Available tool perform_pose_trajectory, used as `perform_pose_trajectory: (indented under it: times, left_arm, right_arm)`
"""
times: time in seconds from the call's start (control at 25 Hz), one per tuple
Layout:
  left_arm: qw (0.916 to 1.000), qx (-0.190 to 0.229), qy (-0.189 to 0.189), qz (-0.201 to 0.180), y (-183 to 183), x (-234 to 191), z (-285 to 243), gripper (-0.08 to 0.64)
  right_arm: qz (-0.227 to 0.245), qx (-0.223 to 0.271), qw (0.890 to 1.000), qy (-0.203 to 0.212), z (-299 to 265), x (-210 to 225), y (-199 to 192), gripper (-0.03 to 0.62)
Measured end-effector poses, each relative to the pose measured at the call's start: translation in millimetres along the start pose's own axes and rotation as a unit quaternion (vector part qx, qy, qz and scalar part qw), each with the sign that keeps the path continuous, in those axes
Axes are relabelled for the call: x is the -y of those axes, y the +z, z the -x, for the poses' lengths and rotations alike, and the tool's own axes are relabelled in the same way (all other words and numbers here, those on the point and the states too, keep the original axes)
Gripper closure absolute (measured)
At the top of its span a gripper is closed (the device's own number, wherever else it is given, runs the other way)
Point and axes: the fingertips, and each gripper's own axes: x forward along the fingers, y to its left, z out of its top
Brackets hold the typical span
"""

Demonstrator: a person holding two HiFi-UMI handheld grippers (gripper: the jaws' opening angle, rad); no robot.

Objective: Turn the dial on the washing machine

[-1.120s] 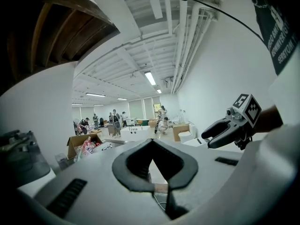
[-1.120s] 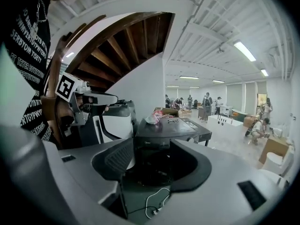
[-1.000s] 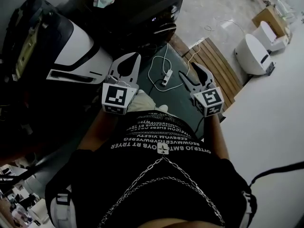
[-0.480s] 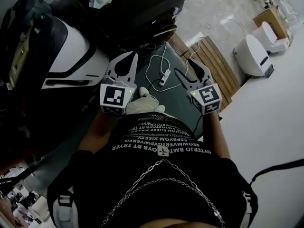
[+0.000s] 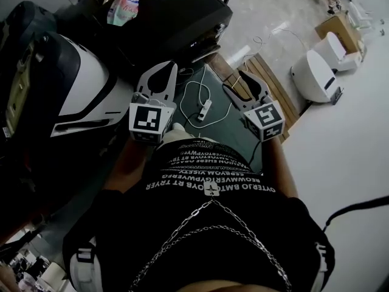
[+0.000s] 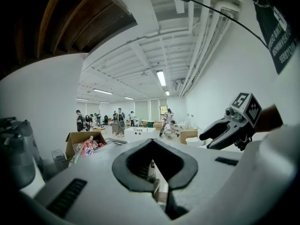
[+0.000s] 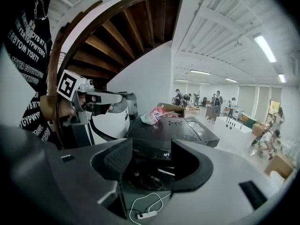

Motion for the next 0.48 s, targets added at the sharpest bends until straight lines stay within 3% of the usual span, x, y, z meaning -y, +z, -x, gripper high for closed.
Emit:
perform_pose_trajectory:
  times: [0.24, 0.48]
  left_arm:
    - [0.9999, -0.016, -0.006, -0.002, -11, -22, -40, 0.554]
    - [0.9994, -0.034, 0.01, -0.002, -17, -21, -85, 0.554]
  right_arm:
    - [0.036, -0.014, 0.999, 0.0, -34, 26, 11, 0.344]
    - [0.044, -0.037, 0.998, 0.033, -57, 66, -10, 0.342]
